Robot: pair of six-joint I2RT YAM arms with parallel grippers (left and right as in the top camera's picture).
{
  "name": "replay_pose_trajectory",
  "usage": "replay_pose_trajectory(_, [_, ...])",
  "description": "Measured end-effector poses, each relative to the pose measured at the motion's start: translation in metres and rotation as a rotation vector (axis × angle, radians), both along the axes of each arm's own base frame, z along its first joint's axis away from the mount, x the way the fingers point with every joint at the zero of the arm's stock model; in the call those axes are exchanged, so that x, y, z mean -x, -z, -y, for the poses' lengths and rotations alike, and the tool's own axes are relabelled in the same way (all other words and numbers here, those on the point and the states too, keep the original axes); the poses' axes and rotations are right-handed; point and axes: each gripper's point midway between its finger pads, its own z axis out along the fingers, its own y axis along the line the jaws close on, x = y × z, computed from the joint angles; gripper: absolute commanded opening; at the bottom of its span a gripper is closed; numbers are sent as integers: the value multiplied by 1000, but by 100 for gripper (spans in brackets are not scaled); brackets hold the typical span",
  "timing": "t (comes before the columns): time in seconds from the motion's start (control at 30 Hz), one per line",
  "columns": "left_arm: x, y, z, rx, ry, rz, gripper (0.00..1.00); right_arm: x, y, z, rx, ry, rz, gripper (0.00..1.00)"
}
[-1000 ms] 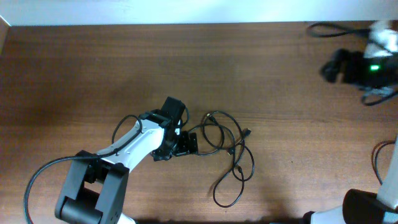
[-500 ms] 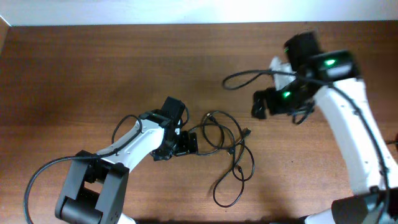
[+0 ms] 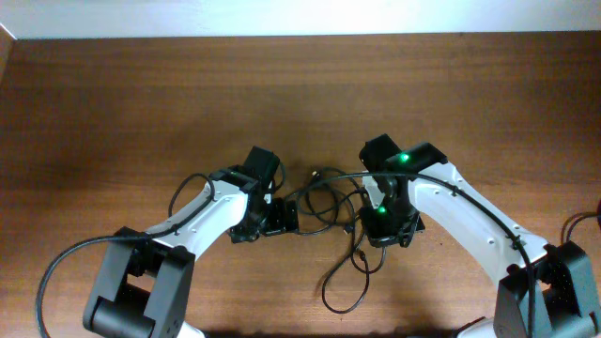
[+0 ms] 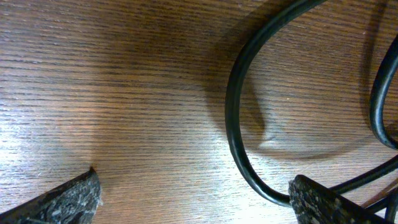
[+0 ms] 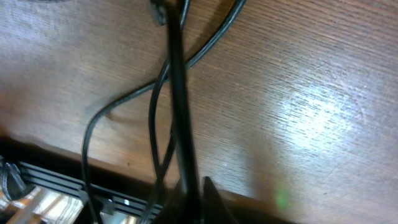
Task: Untangle cables
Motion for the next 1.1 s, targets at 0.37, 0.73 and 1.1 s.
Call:
replay_pose_trajectory(0.37, [0,0,0,0,0,-1,99,-33,-71,3,48,-10,137,4])
replay_pose_trajectory(0.73, [0,0,-1,-6,0,0,99,-106,-388,-11,-322,97,1106,4])
replay_pose_trajectory(1.1, [0,0,-1,-7,0,0,98,-116,-418,-12,-364,123,1222,4])
